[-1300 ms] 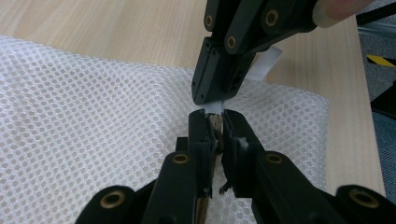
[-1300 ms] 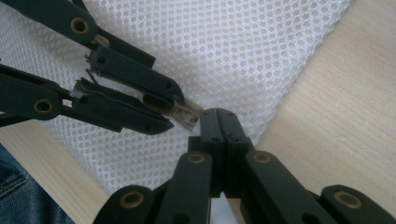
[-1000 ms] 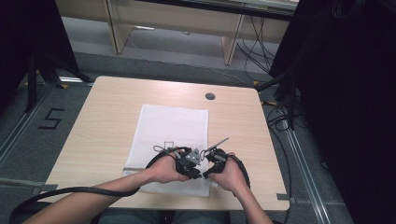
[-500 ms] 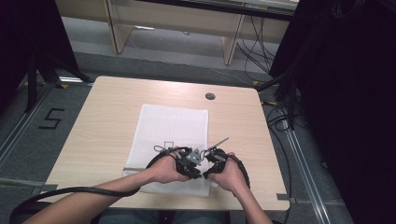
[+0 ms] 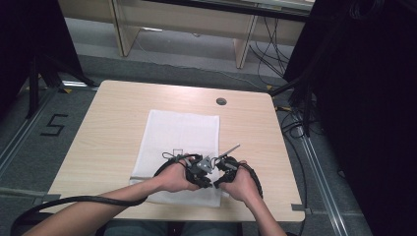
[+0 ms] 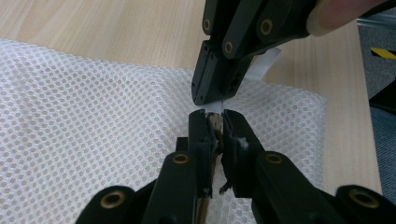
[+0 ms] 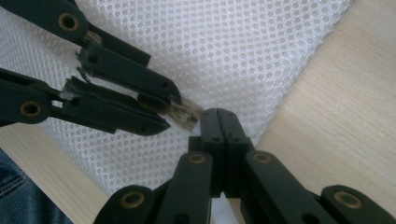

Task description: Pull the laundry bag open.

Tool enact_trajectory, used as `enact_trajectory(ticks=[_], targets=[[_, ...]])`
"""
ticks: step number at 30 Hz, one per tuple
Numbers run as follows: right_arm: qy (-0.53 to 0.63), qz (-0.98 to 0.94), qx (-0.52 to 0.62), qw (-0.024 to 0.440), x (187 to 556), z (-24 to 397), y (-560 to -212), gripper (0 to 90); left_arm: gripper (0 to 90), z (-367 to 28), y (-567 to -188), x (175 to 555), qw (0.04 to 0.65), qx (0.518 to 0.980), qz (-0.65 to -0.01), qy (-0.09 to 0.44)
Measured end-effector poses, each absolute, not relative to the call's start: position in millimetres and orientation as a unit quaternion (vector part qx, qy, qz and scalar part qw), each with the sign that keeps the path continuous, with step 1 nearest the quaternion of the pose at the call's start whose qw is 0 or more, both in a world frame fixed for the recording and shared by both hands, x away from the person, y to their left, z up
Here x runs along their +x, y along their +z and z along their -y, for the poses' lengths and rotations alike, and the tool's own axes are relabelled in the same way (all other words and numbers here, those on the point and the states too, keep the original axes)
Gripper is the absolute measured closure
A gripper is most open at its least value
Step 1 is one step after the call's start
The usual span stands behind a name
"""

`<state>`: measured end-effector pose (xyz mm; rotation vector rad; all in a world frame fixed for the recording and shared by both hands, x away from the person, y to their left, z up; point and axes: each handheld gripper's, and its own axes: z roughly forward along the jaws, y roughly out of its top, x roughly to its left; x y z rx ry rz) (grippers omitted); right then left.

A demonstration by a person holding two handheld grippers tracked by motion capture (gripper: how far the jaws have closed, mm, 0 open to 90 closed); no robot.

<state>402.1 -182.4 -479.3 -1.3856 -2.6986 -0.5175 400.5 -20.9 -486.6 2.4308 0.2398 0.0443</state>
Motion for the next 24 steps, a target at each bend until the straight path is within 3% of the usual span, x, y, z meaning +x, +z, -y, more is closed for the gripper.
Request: enact_trajectory(ticks=[24], targets=[[-0.172, 0.873, -0.454, 0.036, 402.6, 183.9, -480.4, 90.0, 82.0, 19.2, -484.1, 398.9, 0.340, 0.936, -0.085, 0.021]])
